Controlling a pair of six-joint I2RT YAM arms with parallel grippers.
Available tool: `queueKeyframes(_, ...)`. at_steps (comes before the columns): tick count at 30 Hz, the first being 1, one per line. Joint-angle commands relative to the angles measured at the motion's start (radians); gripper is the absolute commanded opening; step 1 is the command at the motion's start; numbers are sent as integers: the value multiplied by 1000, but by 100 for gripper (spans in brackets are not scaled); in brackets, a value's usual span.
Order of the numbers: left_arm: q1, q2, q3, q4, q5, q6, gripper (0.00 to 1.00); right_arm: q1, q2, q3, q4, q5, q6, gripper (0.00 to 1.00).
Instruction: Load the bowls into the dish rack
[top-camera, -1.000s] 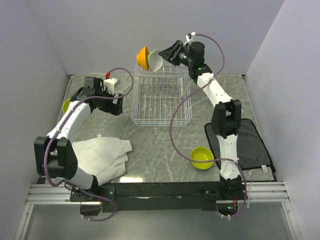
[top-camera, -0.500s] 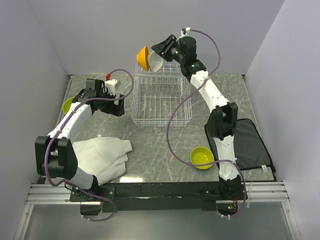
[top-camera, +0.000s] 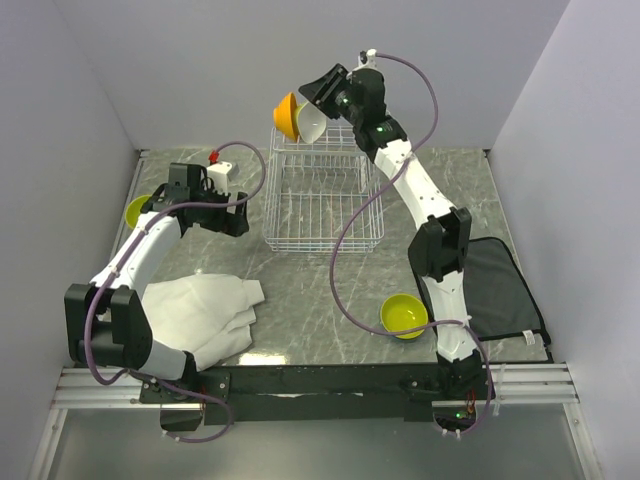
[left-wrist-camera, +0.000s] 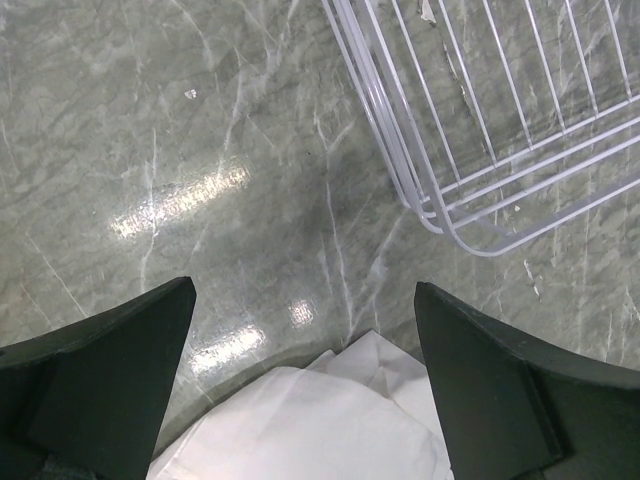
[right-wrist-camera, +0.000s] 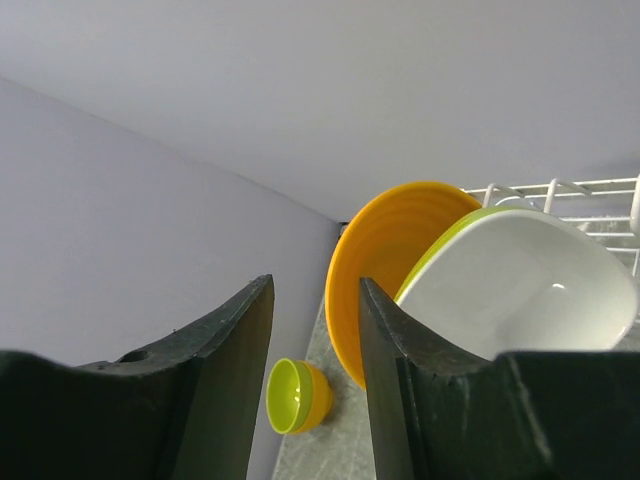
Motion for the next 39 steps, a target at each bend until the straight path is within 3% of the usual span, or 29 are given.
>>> queueKeyframes(1,-3,-39,-5,26,20,-17,99,10,7,47,9,48,-21,47)
queueKeyframes(10,-3,-35,-24,38,29,-21,99,21,-9,23,-13,57,-35,45)
queueKeyframes(12,-3,-32,-21,38,33,-21,99,25,-13,12,-28,62,-37,59)
queueKeyframes(14,-3,-29,-17,41,31,-21,99,25,-16,-2,-28,59,-34,60)
queueKeyframes(39,8,1,-21,49,17,-25,99,45,82,52,-42,108,-44,47)
